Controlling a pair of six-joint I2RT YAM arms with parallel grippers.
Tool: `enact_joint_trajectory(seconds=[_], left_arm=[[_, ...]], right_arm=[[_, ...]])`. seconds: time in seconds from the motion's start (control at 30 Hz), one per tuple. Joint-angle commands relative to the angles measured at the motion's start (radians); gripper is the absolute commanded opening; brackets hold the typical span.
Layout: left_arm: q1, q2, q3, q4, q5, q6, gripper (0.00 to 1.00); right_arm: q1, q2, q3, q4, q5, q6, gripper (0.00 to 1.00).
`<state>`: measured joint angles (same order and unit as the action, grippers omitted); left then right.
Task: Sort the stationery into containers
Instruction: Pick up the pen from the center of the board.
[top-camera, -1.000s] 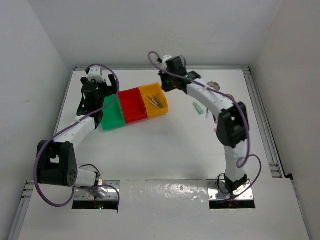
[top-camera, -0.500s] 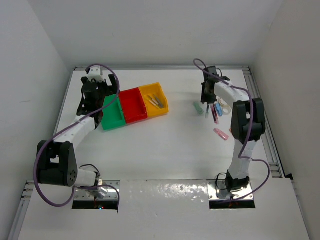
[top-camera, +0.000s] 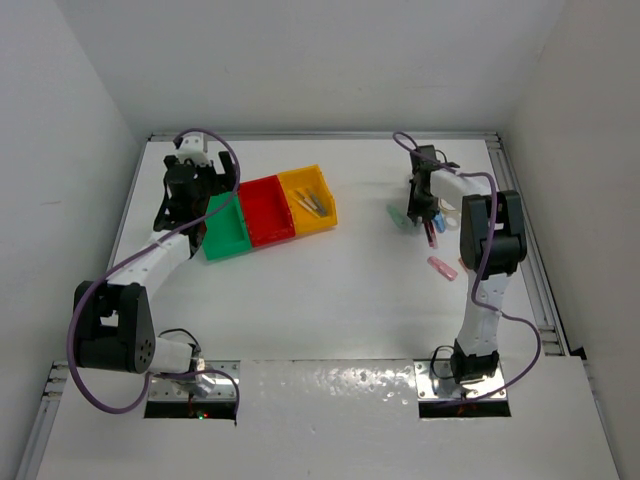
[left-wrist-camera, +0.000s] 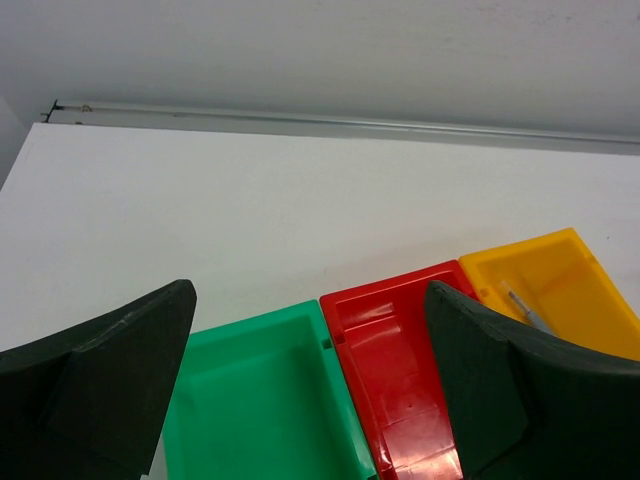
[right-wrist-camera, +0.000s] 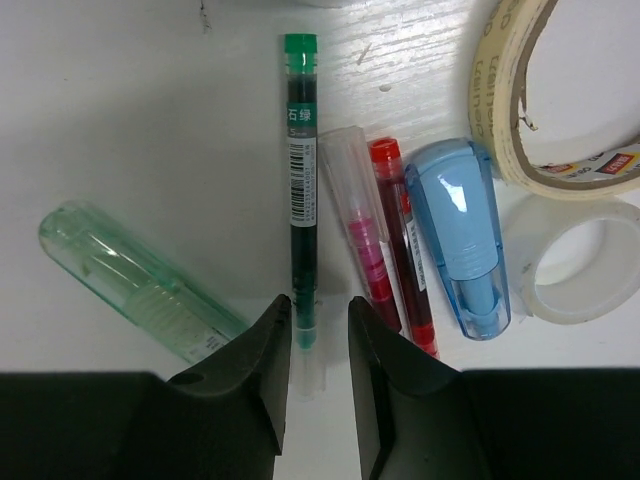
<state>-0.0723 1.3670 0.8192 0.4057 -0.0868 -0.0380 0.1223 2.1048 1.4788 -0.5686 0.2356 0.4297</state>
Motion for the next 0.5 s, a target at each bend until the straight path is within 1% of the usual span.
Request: enact_joint_trajectory(seconds=[0.0, 0.17, 0.2, 0.27, 0.3, 0.33, 0.37, 0.43, 0.47], left_arm=[[0.0, 0.003, 0.041, -0.011, -0.014, 0.032, 0.95], [0.005, 0.003, 0.032, -0.047, -0.065, 0.032, 0.94], [0.006, 0.0, 0.034, -0.053, -0.067, 0.033, 0.94], [0.006, -0.003, 0.031, -0.051, -0.071, 0.033, 0.94], [0.006, -0.008, 0.029, -0.048, -0.071, 0.033, 0.94], [0.006, -0.009, 0.029, -0.047, -0.07, 0.032, 0.94], [0.006, -0.009, 0.029, -0.045, -0.071, 0.033, 0.94], [0.006, -0.009, 0.028, -0.044, -0.07, 0.033, 0.94], [0.006, -0.009, 0.029, -0.044, -0.073, 0.061, 0.94]], right_arm=[[-0.006, -0.003, -0.015, 0.053, 0.025, -0.006, 0.29], [-0.018, 0.037, -0.026, 0.085, -0.033, -0.014, 0.27], [-0.021, 0.044, 0.0, 0.064, -0.041, -0.016, 0.22], [-0.02, 0.05, -0.002, 0.059, -0.048, -0.025, 0.14], [-0.019, 0.043, -0.011, 0.067, -0.047, -0.026, 0.06], [-0.019, 0.028, -0.015, 0.07, -0.044, -0.031, 0.02], [-0.016, 0.015, -0.017, 0.075, -0.039, -0.038, 0.0], [-0.016, -0.008, -0.015, 0.069, -0.016, -0.063, 0.0], [-0.015, -0.035, -0.008, 0.061, -0.007, -0.075, 0.0]])
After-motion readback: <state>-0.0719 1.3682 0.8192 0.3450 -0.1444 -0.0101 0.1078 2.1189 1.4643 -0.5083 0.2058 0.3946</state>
